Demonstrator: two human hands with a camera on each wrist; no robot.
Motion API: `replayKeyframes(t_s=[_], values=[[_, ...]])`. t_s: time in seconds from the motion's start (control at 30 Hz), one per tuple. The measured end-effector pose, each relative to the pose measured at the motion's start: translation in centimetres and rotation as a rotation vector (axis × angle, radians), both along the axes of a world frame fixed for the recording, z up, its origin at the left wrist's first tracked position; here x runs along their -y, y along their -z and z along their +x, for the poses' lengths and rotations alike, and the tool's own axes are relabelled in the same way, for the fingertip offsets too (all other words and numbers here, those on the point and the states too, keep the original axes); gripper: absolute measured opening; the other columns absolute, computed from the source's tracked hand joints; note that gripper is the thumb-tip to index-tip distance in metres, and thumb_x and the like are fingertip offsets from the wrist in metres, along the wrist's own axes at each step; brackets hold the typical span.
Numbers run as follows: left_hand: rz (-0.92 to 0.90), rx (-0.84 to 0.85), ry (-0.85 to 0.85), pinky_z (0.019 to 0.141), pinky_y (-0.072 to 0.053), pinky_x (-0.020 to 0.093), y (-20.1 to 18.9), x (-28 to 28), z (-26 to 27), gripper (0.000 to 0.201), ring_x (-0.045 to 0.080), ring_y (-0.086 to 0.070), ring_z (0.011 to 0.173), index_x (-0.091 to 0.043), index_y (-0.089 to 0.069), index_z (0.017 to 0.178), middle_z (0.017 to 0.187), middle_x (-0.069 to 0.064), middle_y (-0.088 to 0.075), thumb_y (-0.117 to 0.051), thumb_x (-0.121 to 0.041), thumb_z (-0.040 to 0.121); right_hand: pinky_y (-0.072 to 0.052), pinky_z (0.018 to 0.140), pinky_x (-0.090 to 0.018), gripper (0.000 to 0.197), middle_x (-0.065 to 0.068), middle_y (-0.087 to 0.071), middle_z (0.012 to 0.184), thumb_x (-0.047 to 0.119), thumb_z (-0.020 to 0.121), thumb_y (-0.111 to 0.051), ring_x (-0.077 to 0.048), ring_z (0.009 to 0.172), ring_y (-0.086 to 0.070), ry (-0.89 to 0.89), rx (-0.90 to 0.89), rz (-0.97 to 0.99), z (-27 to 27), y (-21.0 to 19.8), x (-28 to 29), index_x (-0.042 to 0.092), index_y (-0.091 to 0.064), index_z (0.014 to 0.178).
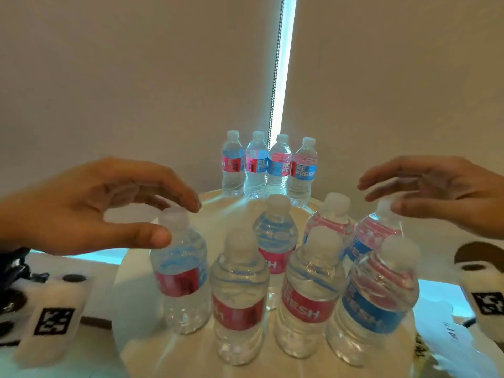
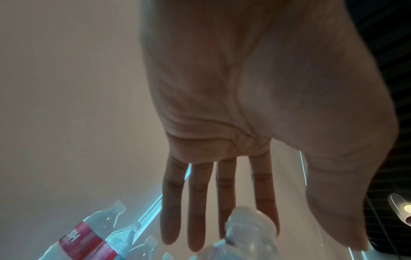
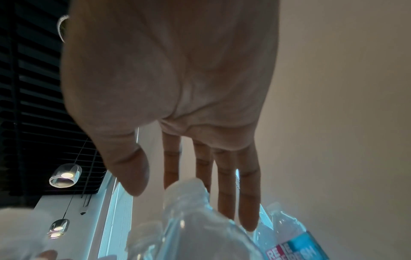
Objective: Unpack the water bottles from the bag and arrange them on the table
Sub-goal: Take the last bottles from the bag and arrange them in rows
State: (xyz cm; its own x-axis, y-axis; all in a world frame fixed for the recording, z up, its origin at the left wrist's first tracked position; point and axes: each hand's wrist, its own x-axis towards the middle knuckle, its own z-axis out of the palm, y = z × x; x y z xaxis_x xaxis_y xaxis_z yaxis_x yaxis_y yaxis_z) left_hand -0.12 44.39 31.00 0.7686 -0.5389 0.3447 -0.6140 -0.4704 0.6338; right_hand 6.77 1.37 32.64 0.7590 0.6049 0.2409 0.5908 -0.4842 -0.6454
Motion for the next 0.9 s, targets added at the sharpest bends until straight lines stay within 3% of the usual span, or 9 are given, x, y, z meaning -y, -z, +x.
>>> replayKeyframes(t_s=[0.1,0.17,0.23,0.33,0.43,0.6,0.73,0.83,0.9], values=[[0.009,-0.006,-0.012,0.088,-0.057,0.025,1.5,-0.4,-2.1,0.046,0.020,-0.069,0.112,-0.035,-0.069,0.112,0.123,-0.001,-0.069,-0.084,-0.045,0.070,-0.059,0.086,-0.025,0.047,0.009,-0.071,0.121,0.011,0.079,-0.076,-0.012,0.108,-0.070,-0.008,0.008,-0.023,-0.7,2.0,0.7,0.038,-0.066,0.117],[0.017,-0.010,-0.050,0.089,-0.059,0.033,2.3,-0.5,-2.8,0.057,0.018,-0.065,0.119,-0.038,-0.067,0.115,0.132,-0.004,-0.064,-0.090,-0.041,0.063,-0.060,0.084,-0.025,0.056,0.012,-0.072,0.115,0.011,0.072,-0.079,-0.011,0.104,-0.071,0.006,0.028,-0.029,-1.1,2.9,0.6,0.042,-0.065,0.116],[0.024,-0.037,-0.109,0.090,-0.059,0.038,2.8,-0.3,-3.2,0.066,0.013,-0.064,0.120,-0.044,-0.064,0.115,0.134,-0.010,-0.062,-0.093,-0.047,0.056,-0.060,0.080,-0.021,0.063,0.014,-0.073,0.111,0.017,0.067,-0.083,-0.010,0.101,-0.072,0.021,0.030,-0.043,-1.3,3.6,0.4,0.048,-0.061,0.117],[-0.025,-0.029,-0.148,0.081,-0.063,0.034,3.3,0.8,-3.3,0.056,0.010,-0.069,0.111,-0.042,-0.066,0.108,0.122,-0.010,-0.068,-0.091,-0.041,0.058,-0.060,0.076,-0.020,0.066,0.013,-0.074,0.110,0.021,0.064,-0.086,-0.012,0.099,-0.074,0.046,0.054,-0.037,-1.3,4.2,0.3,0.050,-0.058,0.117],[-0.124,-0.011,-0.142,0.074,-0.064,0.035,3.5,1.5,-3.2,0.047,0.018,-0.072,0.105,-0.033,-0.069,0.105,0.113,-0.001,-0.070,-0.088,-0.030,0.062,-0.062,0.076,-0.024,0.062,0.012,-0.074,0.108,0.027,0.063,-0.085,-0.014,0.097,-0.074,0.051,0.069,-0.023,-1.2,4.3,0.2,0.048,-0.059,0.114],[-0.182,-0.013,-0.204,0.067,-0.064,0.050,2.0,1.3,-0.6,0.051,0.028,-0.072,0.101,-0.027,-0.067,0.103,0.108,0.002,-0.066,-0.087,-0.031,0.056,-0.063,0.077,-0.034,0.057,0.007,-0.073,0.109,0.038,0.065,-0.082,-0.017,0.097,-0.074,0.070,0.061,-0.017,-0.1,2.5,-0.7,0.045,-0.059,0.117],[-0.130,0.055,-0.253,0.070,-0.064,0.052,0.1,1.5,3.2,0.052,0.028,-0.072,0.101,-0.029,-0.066,0.103,0.110,0.008,-0.064,-0.088,-0.029,0.056,-0.063,0.077,-0.046,0.064,-0.001,-0.068,0.112,0.041,0.063,-0.086,-0.025,0.091,-0.076,0.107,0.104,-0.037,3.2,0.6,-2.4,0.036,-0.059,0.120],[-0.093,0.103,-0.296,0.082,-0.063,0.036,-0.5,2.0,6.8,0.050,0.024,-0.070,0.101,-0.031,-0.066,0.101,0.108,0.001,-0.066,-0.093,-0.016,0.062,-0.061,0.078,-0.039,0.058,-0.005,-0.064,0.112,0.022,0.070,-0.087,-0.020,0.079,-0.075,0.147,0.181,-0.056,6.0,-0.4,-4.8,0.030,-0.058,0.120],[-0.095,0.120,-0.331,0.091,-0.059,0.035,-0.5,2.4,9.2,0.049,0.027,-0.068,0.102,-0.029,-0.067,0.101,0.112,0.007,-0.066,-0.091,-0.020,0.061,-0.060,0.077,-0.039,0.057,-0.008,-0.063,0.112,0.019,0.073,-0.086,-0.023,0.075,-0.075,0.160,0.193,-0.051,8.0,-0.6,-6.9,0.026,-0.057,0.121]])
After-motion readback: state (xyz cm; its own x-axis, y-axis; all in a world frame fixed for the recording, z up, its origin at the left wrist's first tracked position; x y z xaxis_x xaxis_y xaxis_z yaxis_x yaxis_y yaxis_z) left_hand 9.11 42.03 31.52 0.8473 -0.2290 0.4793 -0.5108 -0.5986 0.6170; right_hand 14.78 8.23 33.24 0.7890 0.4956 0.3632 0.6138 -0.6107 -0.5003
